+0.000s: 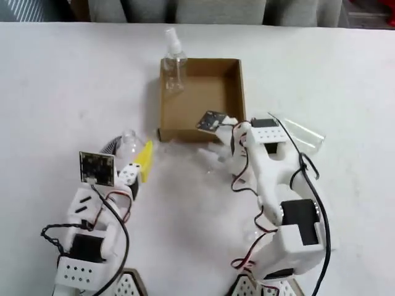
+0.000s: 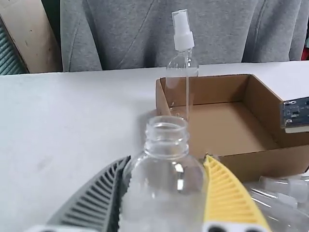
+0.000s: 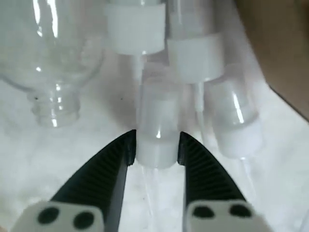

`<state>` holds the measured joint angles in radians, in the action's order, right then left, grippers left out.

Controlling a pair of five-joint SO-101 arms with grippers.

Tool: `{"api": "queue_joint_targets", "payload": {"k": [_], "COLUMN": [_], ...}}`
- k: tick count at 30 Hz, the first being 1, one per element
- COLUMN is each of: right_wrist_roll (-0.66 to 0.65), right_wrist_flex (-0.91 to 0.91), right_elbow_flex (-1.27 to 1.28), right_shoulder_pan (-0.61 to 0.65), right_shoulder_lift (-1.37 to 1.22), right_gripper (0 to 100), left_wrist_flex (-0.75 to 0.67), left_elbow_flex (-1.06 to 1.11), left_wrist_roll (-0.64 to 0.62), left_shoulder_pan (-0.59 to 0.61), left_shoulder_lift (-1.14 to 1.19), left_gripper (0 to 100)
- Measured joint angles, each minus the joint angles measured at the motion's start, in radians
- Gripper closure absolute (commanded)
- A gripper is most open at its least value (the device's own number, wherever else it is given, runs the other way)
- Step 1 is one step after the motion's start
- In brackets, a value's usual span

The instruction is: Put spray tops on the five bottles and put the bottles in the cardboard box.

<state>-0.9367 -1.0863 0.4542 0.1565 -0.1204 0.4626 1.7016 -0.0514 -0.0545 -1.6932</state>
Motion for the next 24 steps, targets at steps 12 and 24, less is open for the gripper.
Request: {"api": "queue_joint_targets", "payload": {"k": [12,24], "right_wrist_roll": [0.063,0.362], "right_wrist_flex": [-0.233,-0.333], "right_elbow_flex": [-0.147,-0.164], "right_shoulder_pan": [-0.008,0.008], "right_shoulder_lift": [0.054,0.466], "right_gripper": [97.2,97.0], "left_wrist_flex": [0.000,0.021], "left_elbow_flex": [0.000,0.000], "left_wrist_roll": [0.000,0.000], "left_shoulder_pan": [0.000,0.000], "left_shoulder_lift": [0.000,0.000], "left_gripper": [98,98]}}
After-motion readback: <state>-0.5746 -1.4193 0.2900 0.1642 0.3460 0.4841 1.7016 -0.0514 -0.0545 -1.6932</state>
